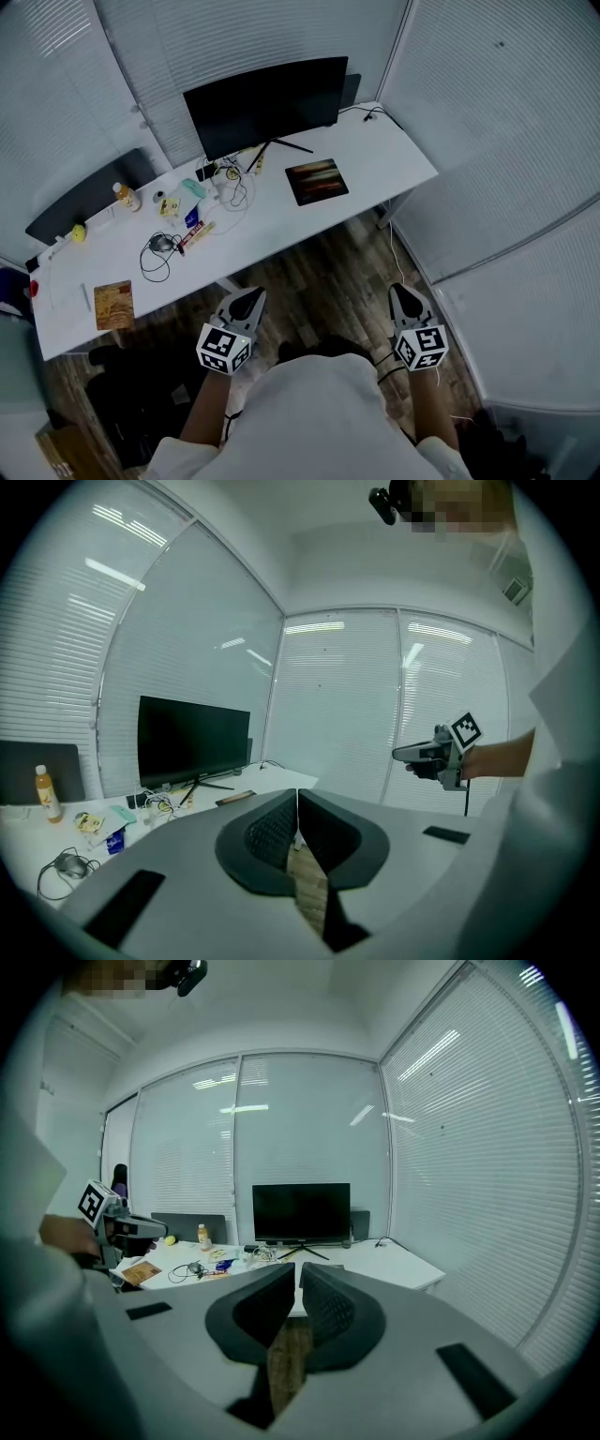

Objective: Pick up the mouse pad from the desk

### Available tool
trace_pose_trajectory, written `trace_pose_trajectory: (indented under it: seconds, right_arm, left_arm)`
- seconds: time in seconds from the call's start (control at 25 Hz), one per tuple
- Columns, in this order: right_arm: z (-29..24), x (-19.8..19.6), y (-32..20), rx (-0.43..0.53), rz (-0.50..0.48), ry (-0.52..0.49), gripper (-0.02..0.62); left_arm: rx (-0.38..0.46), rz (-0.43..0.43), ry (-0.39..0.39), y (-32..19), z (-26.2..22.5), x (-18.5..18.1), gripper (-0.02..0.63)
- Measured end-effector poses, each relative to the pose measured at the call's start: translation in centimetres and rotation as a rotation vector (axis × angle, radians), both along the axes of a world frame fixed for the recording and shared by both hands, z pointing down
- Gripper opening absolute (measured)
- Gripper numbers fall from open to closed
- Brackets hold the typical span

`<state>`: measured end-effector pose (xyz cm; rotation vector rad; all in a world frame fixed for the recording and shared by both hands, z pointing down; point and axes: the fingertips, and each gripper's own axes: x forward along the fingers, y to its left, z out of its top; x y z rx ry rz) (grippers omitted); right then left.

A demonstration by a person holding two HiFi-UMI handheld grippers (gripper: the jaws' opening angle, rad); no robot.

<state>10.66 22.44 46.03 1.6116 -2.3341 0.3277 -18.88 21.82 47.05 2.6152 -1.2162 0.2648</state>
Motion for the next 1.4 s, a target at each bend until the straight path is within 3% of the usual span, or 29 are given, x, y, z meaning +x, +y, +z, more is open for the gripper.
trace_pose_trajectory:
  seconds: [0.48,1.4]
  right_arm:
    - [0.7,-0.4,-3.4,-0.015,-0.011,-0.009,0.046]
    - [2.5,3.5,-20.3,-0.079,-0.147,-0.034,0.046]
  left_arm:
    - [-0.010,-0.012,0.002,-2.8,0.3,-0.2,0.020]
    - [-0.064,-0.101,-0.043,-15.8,1.5,5.2,0.020]
